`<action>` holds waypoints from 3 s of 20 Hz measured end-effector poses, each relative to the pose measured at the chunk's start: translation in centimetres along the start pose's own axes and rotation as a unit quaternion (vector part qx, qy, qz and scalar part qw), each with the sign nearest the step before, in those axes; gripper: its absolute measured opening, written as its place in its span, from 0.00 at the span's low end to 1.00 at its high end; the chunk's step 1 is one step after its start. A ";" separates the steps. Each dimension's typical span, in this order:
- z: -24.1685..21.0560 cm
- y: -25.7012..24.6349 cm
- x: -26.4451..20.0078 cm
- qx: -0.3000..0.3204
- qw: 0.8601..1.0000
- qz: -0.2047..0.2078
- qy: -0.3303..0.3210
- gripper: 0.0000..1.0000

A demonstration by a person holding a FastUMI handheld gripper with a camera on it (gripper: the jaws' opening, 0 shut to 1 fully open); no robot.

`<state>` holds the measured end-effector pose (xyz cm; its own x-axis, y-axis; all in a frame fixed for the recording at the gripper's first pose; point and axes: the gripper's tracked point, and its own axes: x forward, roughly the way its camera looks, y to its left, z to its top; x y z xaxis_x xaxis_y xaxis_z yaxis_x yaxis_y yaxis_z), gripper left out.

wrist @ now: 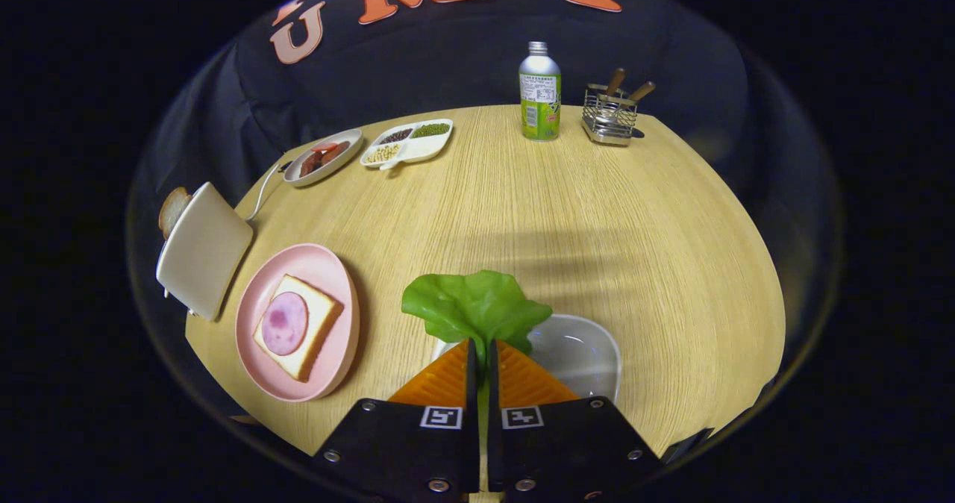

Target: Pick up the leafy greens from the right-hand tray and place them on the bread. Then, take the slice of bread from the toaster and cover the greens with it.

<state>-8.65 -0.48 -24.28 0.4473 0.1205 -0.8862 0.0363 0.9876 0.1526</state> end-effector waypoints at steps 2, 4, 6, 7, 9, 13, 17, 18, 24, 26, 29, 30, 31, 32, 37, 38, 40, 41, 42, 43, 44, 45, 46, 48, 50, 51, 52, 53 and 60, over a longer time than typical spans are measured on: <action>0.9 1.3 -0.6 0.003 1.000 0.019 -0.015 0.05; 1.8 2.7 -1.4 0.002 0.999 0.041 -0.029 0.05; 2.7 3.9 -1.8 -0.010 0.998 0.053 -0.042 0.05; 3.0 4.8 -2.0 -0.013 0.997 0.062 -0.047 0.05; 3.3 7.3 -2.4 -0.009 0.994 0.098 -0.048 0.05; 3.4 11.1 -2.1 -0.031 0.989 0.138 -0.046 0.05; 3.5 13.8 -1.6 -0.044 0.985 0.161 -0.042 0.05; 3.4 14.5 -1.5 -0.042 0.983 0.173 -0.035 0.05; 2.2 16.9 0.1 -0.053 0.979 0.194 -0.012 0.05; 2.3 17.1 0.9 -0.059 0.981 0.185 -0.013 0.05; 1.5 17.5 1.9 -0.071 0.981 0.179 -0.004 0.15; 1.3 18.0 1.9 -0.070 0.980 0.187 -0.001 0.15; 1.4 18.5 1.7 -0.071 0.978 0.194 -0.005 0.15; 1.6 18.8 1.7 -0.074 0.978 0.196 -0.010 0.15; -0.1 19.4 2.7 -0.096 0.977 0.191 0.013 0.28; -0.1 19.5 2.7 -0.101 0.977 0.190 0.013 0.32; -0.1 20.0 2.6 -0.109 0.976 0.190 0.008 0.42; 0.2 20.0 2.4 -0.113 0.976 0.186 0.003 0.53; 0.7 19.8 2.4 -0.118 0.976 0.181 -0.004 0.58; 1.2 19.7 2.3 -0.120 0.977 0.175 -0.011 0.64; 1.7 19.6 2.2 -0.120 0.978 0.170 -0.017 0.70; 2.2 19.6 2.1 -0.117 0.979 0.167 -0.023 0.76; 2.7 19.5 2.0 -0.115 0.979 0.165 -0.027 0.77; 3.7 19.9 1.8 -0.111 0.980 0.163 -0.032 0.80; 4.7 20.4 1.5 -0.112 0.980 0.162 -0.037 0.80; 5.2 20.8 1.2 -0.112 0.979 0.164 -0.038 0.81; 5.8 21.4 0.8 -0.112 0.979 0.168 -0.040 0.82; 6.4 22.1 0.3 -0.109 0.978 0.173 -0.042 0.84; 12.0 27.2 -2.6 -0.098 0.975 0.189 -0.064 0.92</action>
<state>1.90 24.86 -12.53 0.5034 0.4792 -0.7190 -0.3195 0.8764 0.3603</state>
